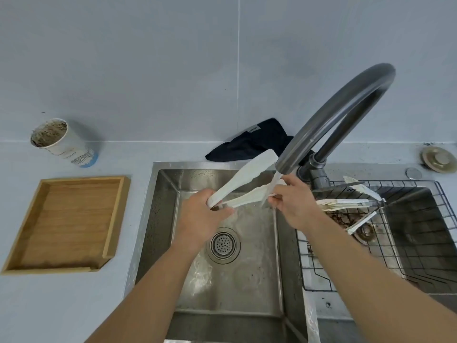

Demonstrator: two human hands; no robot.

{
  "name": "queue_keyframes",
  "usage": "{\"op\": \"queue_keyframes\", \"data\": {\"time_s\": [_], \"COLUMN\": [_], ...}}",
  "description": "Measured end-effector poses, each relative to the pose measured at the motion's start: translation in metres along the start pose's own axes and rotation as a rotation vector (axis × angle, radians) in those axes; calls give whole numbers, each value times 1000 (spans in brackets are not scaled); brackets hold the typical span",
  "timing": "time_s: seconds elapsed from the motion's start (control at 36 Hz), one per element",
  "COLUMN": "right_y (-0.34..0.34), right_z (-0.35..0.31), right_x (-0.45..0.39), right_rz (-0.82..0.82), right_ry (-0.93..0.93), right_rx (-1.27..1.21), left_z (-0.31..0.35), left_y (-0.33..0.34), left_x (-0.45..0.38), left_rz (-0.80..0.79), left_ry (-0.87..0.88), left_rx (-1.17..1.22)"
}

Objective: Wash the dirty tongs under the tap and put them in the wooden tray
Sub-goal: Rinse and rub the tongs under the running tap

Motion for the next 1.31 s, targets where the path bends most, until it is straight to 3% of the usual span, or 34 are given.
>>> {"op": "queue_keyframes", "data": {"time_s": [0.08,0.28,0.58,0.69,0.89,1.17,1.31], "right_y": [8,33,44,35,26,25,19], "right_z": [14,35,50,43,26,13,13], "right_x": [10,29,41,40,34,44,44], "right_rz": [105,169,73,5,35,-80,-147], "right_ry": [73,73,-17,-44,-170,-342,-313], "right_rx": [-166,-176,131,118,197,90,7], "left_z": [6,-3,-3,-4,0,0,-12], "left_y": [3,9,14,14,7,-10,-14], "left_x": [4,16,28,33,40,43,53], "left_rz": [15,49,15,-3,-5,-59,-136], "left_ry": [17,-8,-107,-131,-115,-228,-302], "left_rx": [-3,-5,110,122,155,364,417]}}
Point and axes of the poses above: each hand's wrist, its own x-axis away from the middle knuckle, its own y-axis out of the palm, z = x × y, the point moved 5 cm from there along -x, towards the middle knuckle, and after that the axes turned 14 degrees about z, right-handed, at the moved point
